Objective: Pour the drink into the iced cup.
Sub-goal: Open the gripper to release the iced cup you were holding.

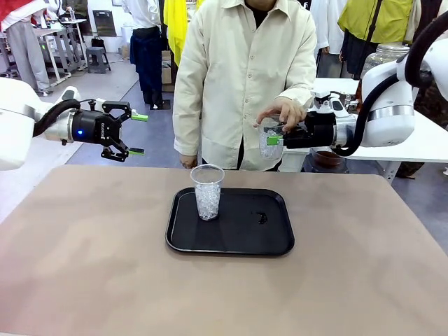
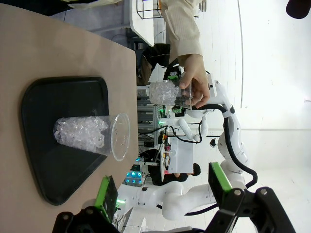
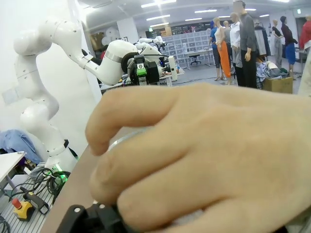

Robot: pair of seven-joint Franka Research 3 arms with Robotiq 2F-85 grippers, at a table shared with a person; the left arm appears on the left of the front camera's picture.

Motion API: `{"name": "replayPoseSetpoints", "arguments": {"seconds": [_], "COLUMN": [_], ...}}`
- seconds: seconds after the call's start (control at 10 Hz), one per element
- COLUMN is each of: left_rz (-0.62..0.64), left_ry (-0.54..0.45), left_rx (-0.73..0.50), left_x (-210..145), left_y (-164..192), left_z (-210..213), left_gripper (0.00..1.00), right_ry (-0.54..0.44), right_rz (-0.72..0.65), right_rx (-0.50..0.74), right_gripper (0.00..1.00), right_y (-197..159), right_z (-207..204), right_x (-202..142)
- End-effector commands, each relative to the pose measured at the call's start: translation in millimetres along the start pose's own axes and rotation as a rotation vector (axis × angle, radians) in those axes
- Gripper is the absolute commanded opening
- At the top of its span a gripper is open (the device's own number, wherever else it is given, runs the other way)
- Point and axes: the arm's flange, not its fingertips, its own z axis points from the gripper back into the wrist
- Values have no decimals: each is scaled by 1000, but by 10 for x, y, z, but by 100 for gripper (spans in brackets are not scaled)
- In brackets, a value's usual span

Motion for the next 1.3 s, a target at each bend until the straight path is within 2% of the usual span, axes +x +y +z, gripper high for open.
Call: {"name": "replayPoseSetpoints", "arguments": {"seconds": [0.0,0.3,0.5,0.8,1.0,1.2], "left_rz": [10,10,10,10,10,10], "left_ry": [-4,-4,-4,-4,-4,-4], "left_rx": [1,1,1,1,1,1], "left_x": [-4,-4,-4,-4,-4,-4], "left_y": [-24,-24,-24,-24,-24,-24], "left_z": [10,10,10,10,10,10], "left_gripper": [100,100,100,100,100,100], "right_ry": [-14,-1,23,-33,-82,-50], "right_rz": [2,23,94,127,133,136], "right_rx": [-5,-35,-19,15,19,-8], "right_gripper": [100,100,100,100,100,100], "right_y": [22,36,89,200,273,321], "right_z": [147,461,698,918,1013,1041], "right_x": [-68,-319,-656,-1122,-1283,-1298]}}
